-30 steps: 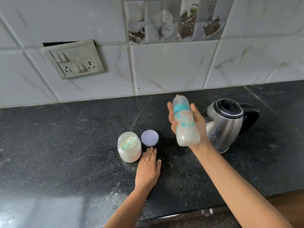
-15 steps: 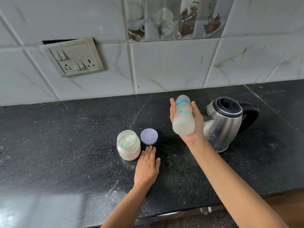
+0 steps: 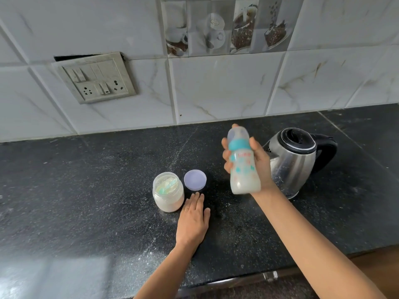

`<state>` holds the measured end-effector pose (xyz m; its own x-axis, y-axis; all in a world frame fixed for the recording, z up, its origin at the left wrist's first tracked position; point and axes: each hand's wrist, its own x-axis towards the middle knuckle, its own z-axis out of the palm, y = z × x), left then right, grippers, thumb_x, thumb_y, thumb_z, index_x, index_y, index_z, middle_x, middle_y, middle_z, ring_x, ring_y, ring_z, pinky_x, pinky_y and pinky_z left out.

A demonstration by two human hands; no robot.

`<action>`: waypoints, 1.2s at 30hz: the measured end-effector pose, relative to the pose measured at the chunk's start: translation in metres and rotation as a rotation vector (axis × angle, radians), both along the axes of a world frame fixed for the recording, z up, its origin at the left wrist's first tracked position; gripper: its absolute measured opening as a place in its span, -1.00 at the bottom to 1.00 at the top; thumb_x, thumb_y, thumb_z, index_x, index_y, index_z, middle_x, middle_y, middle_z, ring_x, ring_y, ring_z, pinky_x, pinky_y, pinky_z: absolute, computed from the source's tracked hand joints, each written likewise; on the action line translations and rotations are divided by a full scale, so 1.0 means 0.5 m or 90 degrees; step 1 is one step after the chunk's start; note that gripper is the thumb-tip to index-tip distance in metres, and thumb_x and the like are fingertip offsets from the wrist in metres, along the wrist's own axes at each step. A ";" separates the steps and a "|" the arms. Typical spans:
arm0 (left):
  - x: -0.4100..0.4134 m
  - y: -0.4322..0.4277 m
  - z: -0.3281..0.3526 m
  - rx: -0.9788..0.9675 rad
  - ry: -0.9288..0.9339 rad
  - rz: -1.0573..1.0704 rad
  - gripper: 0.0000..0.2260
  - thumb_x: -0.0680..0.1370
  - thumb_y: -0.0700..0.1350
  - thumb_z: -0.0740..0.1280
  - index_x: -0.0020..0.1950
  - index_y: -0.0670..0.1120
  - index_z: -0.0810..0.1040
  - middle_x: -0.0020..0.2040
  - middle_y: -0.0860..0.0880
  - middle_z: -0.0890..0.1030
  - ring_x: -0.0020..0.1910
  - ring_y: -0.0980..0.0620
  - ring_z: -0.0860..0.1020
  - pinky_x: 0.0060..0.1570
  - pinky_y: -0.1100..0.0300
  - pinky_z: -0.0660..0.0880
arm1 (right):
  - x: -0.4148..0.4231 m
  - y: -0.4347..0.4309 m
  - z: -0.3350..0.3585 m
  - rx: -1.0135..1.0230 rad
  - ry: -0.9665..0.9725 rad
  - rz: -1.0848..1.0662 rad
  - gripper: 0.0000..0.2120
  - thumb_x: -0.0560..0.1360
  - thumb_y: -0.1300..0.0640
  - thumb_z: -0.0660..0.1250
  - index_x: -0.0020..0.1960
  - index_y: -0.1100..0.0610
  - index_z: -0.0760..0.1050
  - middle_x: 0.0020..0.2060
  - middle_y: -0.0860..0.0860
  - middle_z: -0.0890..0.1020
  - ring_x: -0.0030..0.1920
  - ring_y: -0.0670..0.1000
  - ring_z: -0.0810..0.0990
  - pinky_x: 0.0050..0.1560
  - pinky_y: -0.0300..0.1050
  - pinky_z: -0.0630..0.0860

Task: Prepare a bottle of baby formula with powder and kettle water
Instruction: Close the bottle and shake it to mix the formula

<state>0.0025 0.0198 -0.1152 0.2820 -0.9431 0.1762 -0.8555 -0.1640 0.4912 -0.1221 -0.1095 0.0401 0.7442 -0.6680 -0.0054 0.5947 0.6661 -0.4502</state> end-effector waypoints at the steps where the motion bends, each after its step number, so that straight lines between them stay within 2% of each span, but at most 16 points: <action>1: 0.000 0.000 -0.001 0.002 -0.001 0.001 -0.57 0.62 -0.01 0.13 0.46 -0.14 0.28 0.46 -0.10 0.31 0.48 -0.03 0.19 0.41 0.23 -0.08 | 0.000 -0.002 -0.001 0.074 -0.067 -0.010 -0.31 0.38 0.11 0.48 0.43 0.13 0.27 0.06 0.23 0.58 -0.11 0.16 0.64 -0.19 0.04 0.63; 2: 0.000 0.001 -0.002 0.004 0.000 0.001 -0.57 0.62 -0.01 0.13 0.46 -0.15 0.28 0.46 -0.10 0.31 0.48 -0.03 0.19 0.42 0.23 -0.08 | -0.003 -0.005 -0.005 0.149 -0.123 -0.032 -0.25 0.34 0.14 0.50 0.44 0.17 0.25 0.04 0.25 0.58 -0.11 0.19 0.65 -0.19 0.07 0.63; 4: -0.001 0.002 -0.001 0.008 0.002 0.000 -0.57 0.63 -0.01 0.12 0.47 -0.14 0.27 0.47 -0.09 0.30 0.48 -0.02 0.18 0.42 0.24 -0.09 | -0.006 -0.009 -0.007 0.205 -0.140 0.014 -0.35 0.38 0.15 0.48 0.38 0.25 0.29 0.05 0.28 0.56 -0.09 0.20 0.63 -0.16 0.08 0.63; 7: 0.000 -0.001 0.000 0.004 0.002 -0.002 -0.56 0.63 -0.01 0.13 0.47 -0.14 0.27 0.47 -0.09 0.30 0.48 -0.02 0.18 0.42 0.23 -0.09 | -0.016 -0.007 -0.009 0.071 -0.022 0.022 -0.53 0.48 0.06 0.37 0.34 0.18 0.42 0.10 0.22 0.55 -0.09 0.10 0.59 -0.16 -0.04 0.60; 9: 0.001 -0.001 -0.001 0.005 0.003 -0.004 -0.56 0.63 -0.01 0.12 0.47 -0.14 0.27 0.47 -0.09 0.29 0.48 -0.02 0.17 0.42 0.24 -0.09 | -0.011 -0.002 0.010 0.070 -0.041 0.006 -0.49 0.42 0.10 0.44 0.32 0.21 0.43 0.09 0.21 0.57 -0.10 0.12 0.62 -0.18 -0.02 0.62; 12: 0.001 0.002 -0.003 0.007 0.001 -0.006 -0.56 0.63 0.02 0.08 0.47 -0.14 0.27 0.48 -0.08 0.29 0.49 -0.01 0.17 0.42 0.24 -0.09 | -0.016 -0.013 -0.001 0.203 -0.136 -0.008 -0.35 0.33 0.18 0.53 0.34 0.23 0.36 0.05 0.23 0.59 -0.12 0.17 0.64 -0.19 0.04 0.63; 16: 0.001 0.000 -0.003 0.010 -0.012 -0.007 -0.46 0.57 0.10 -0.07 0.46 -0.15 0.29 0.46 -0.10 0.32 0.47 -0.02 0.20 0.43 0.22 -0.07 | -0.014 -0.012 0.012 0.044 0.024 -0.017 -0.50 0.38 0.05 0.47 0.28 0.16 0.50 0.10 0.14 0.58 -0.12 0.05 0.62 -0.20 -0.10 0.61; 19: 0.002 0.000 -0.006 0.015 -0.005 -0.003 -0.53 0.62 0.05 0.04 0.47 -0.14 0.27 0.47 -0.09 0.30 0.49 -0.01 0.17 0.43 0.23 -0.08 | -0.013 -0.013 0.017 0.141 -0.071 -0.036 -0.22 0.19 0.17 0.62 0.35 0.22 0.40 0.05 0.17 0.60 -0.16 0.12 0.66 -0.23 -0.02 0.64; 21: 0.002 0.000 -0.004 0.012 0.005 -0.008 -0.56 0.63 0.01 0.09 0.48 -0.14 0.26 0.48 -0.08 0.28 0.49 0.00 0.16 0.43 0.24 -0.10 | -0.010 -0.005 0.022 0.155 -0.067 0.007 -0.33 0.29 0.16 0.56 0.34 0.23 0.41 0.06 0.19 0.59 -0.14 0.15 0.65 -0.22 0.01 0.63; 24: 0.003 -0.002 -0.003 0.011 0.000 -0.010 -0.53 0.62 0.05 0.03 0.47 -0.14 0.27 0.47 -0.09 0.29 0.49 -0.01 0.17 0.43 0.22 -0.07 | -0.011 0.001 0.021 0.012 0.010 0.010 -0.50 0.45 0.04 0.39 0.35 0.11 0.40 0.10 0.18 0.57 -0.11 0.09 0.62 -0.19 -0.05 0.61; 25: 0.003 -0.002 -0.004 0.013 -0.006 -0.010 -0.50 0.60 0.08 -0.01 0.47 -0.14 0.28 0.47 -0.09 0.30 0.48 -0.01 0.18 0.43 0.22 -0.05 | -0.004 0.003 0.034 0.021 -0.004 0.011 -0.46 0.45 0.05 0.40 0.37 0.12 0.35 0.10 0.19 0.58 -0.11 0.10 0.62 -0.18 -0.03 0.62; 28: 0.002 0.000 -0.008 0.018 -0.007 -0.004 -0.50 0.60 0.08 -0.01 0.47 -0.14 0.27 0.47 -0.08 0.30 0.48 0.00 0.17 0.43 0.22 -0.06 | 0.000 -0.005 0.035 0.200 -0.133 -0.042 -0.37 0.44 0.03 0.40 0.43 0.20 0.31 0.02 0.23 0.60 -0.14 0.18 0.65 -0.22 0.04 0.63; 29: 0.002 0.000 -0.008 0.019 -0.004 -0.005 -0.52 0.61 0.06 0.02 0.47 -0.13 0.26 0.48 -0.08 0.29 0.49 0.00 0.16 0.43 0.23 -0.07 | -0.001 -0.007 0.030 0.215 -0.119 -0.040 -0.40 0.45 0.01 0.38 0.42 0.20 0.34 0.02 0.22 0.60 -0.14 0.17 0.65 -0.23 0.03 0.63; 32: 0.003 -0.003 -0.008 0.017 0.002 -0.007 -0.55 0.63 0.02 0.08 0.49 -0.12 0.24 0.49 -0.06 0.26 0.50 0.02 0.13 0.44 0.23 -0.08 | 0.001 0.005 0.023 0.060 0.020 -0.016 -0.60 0.48 -0.02 0.29 0.23 0.17 0.54 0.04 0.12 0.61 -0.15 0.04 0.64 -0.23 -0.11 0.61; 34: 0.005 -0.004 -0.008 0.016 0.001 -0.006 -0.56 0.63 0.01 0.09 0.49 -0.12 0.24 0.49 -0.07 0.27 0.50 0.02 0.13 0.45 0.22 -0.07 | 0.003 0.002 0.027 0.073 0.015 -0.033 -0.52 0.39 0.03 0.43 0.25 0.20 0.50 0.03 0.13 0.62 -0.18 0.05 0.65 -0.26 -0.10 0.62; 36: 0.004 -0.004 -0.010 0.019 -0.001 -0.003 -0.56 0.63 0.01 0.10 0.48 -0.12 0.25 0.48 -0.07 0.28 0.49 0.02 0.14 0.44 0.22 -0.07 | -0.001 -0.004 0.021 0.200 -0.076 -0.064 -0.34 0.36 0.05 0.47 0.38 0.24 0.37 0.04 0.18 0.60 -0.18 0.12 0.67 -0.27 -0.03 0.64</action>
<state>0.0046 0.0179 -0.1201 0.2772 -0.9493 0.1482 -0.8567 -0.1744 0.4854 -0.1228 -0.1116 0.0508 0.6827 -0.7172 -0.1396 0.7003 0.6968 -0.1552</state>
